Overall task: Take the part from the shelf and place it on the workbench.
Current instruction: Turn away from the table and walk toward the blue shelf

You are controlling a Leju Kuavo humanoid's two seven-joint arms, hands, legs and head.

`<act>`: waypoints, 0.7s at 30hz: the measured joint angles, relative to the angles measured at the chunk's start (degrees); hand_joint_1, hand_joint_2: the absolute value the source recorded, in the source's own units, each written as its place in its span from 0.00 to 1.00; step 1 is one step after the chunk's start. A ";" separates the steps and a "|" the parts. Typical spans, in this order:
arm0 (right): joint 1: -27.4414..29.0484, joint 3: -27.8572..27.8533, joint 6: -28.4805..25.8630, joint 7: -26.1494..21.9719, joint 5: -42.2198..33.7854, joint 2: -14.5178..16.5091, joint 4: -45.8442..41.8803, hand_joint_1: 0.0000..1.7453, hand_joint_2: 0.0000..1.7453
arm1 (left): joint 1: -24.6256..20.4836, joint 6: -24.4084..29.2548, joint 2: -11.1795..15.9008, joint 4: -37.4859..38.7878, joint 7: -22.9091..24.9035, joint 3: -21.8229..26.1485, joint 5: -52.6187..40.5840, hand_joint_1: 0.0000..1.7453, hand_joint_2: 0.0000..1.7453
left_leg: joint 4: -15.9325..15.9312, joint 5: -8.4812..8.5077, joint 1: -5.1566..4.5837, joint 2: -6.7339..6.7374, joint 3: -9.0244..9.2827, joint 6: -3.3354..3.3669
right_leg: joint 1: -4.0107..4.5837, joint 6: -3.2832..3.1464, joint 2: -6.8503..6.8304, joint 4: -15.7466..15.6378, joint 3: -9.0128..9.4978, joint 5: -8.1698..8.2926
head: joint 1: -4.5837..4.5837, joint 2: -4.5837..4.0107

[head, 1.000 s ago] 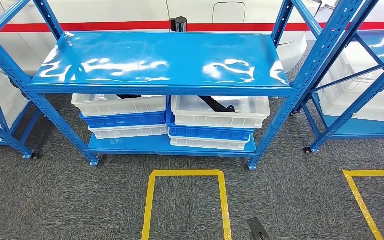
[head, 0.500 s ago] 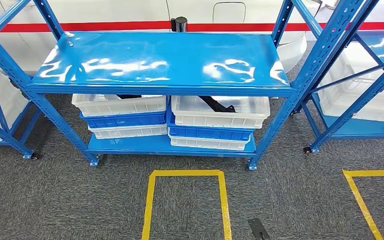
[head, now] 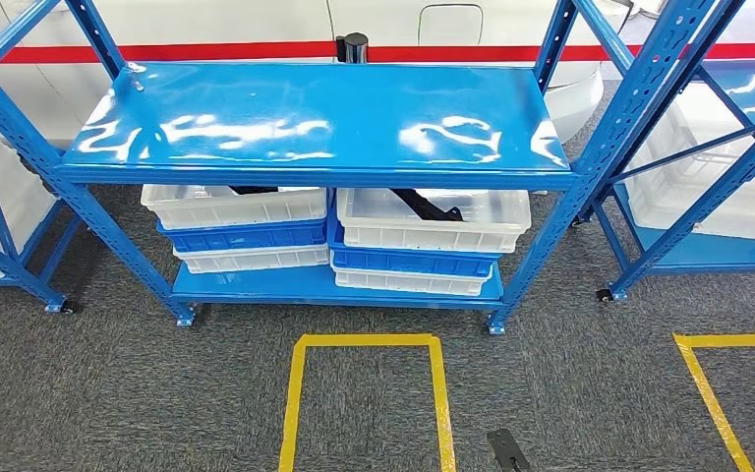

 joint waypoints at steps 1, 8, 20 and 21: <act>0.00 0.00 -0.09 -0.03 0.03 -0.01 0.00 0.00 0.00 | 0.00 -0.01 0.01 0.00 0.05 0.00 0.03 0.00 0.00 | 0.00 0.00 0.00 0.00 0.00 0.00 | 0.00 0.00 0.00 0.00 0.00 0.00 | 0.00 0.00; -0.01 0.07 -2.16 -1.49 0.43 -0.05 0.00 0.00 0.00 | -0.01 -0.22 0.00 0.00 0.73 0.26 0.78 0.00 0.00 | 0.00 0.00 0.00 0.00 0.00 0.00 | 0.00 0.00 0.00 0.00 0.00 0.00 | 0.00 0.00; 0.78 0.08 0.95 -7.75 0.63 -1.27 -0.10 0.00 1.00 | 0.33 2.03 1.15 -0.29 -3.12 1.23 9.88 0.00 1.00 | 0.00 0.00 0.00 0.00 -0.01 0.00 | 0.00 0.00 0.00 0.00 0.00 0.00 | 0.00 0.00; 1.02 0.11 1.32 -7.74 0.22 -1.35 -0.20 0.00 1.00 | 0.56 1.81 1.38 -0.45 -2.81 0.28 11.24 0.00 0.75 | 0.00 0.00 0.00 0.00 -0.01 0.00 | 0.00 0.00 0.00 0.00 -0.01 0.00 | 0.00 0.00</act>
